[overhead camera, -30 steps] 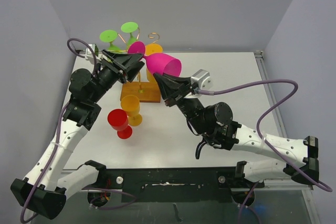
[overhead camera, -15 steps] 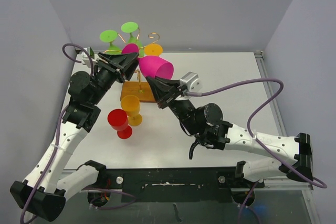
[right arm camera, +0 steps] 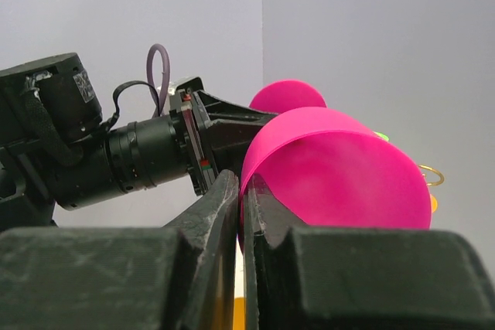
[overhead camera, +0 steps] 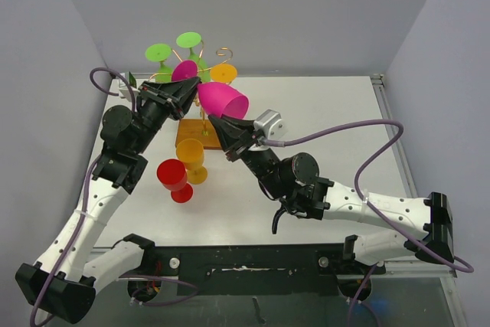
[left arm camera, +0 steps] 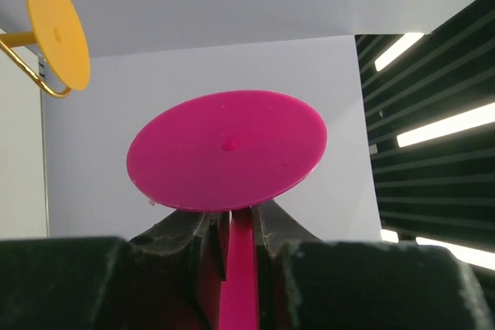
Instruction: Place the wine glass upside down on the wine glass rack
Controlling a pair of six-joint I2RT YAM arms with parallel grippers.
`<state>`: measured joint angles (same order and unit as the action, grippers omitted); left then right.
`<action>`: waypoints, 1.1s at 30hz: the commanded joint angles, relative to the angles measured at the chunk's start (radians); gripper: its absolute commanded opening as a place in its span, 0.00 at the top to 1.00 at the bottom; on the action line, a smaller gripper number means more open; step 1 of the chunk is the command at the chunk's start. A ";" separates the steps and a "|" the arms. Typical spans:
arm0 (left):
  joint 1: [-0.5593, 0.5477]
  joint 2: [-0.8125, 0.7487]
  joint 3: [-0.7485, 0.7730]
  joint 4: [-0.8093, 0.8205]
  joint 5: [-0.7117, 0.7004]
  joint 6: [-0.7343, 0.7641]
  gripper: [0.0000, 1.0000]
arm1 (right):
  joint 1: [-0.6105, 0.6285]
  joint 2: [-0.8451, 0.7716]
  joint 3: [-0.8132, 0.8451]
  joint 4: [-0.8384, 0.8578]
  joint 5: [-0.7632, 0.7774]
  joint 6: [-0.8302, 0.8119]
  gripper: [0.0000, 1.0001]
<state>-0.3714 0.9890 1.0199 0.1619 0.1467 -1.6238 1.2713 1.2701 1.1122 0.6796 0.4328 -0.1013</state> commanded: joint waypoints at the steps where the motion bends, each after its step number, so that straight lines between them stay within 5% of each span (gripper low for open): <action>1: 0.005 -0.022 0.011 0.101 -0.022 0.020 0.95 | 0.014 -0.013 -0.006 0.050 -0.041 0.021 0.92; 12: 0.019 -0.046 0.034 0.063 -0.021 0.264 1.00 | 0.014 -0.163 -0.001 -0.268 -0.025 0.266 0.42; 19: 0.028 -0.076 0.076 -0.033 -0.001 0.650 1.00 | 0.013 -0.275 0.001 -0.543 0.047 0.424 0.32; 28: 0.026 -0.165 0.002 -0.024 0.219 1.260 1.00 | 0.006 -0.269 0.082 -0.540 0.087 0.560 0.27; 33: 0.025 -0.228 -0.096 0.072 0.298 1.437 1.00 | -0.022 -0.198 0.171 -0.571 0.134 0.735 0.27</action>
<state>-0.3492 0.8043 0.9703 0.1104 0.3355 -0.4309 1.2713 1.0389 1.2030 0.1081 0.5167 0.4736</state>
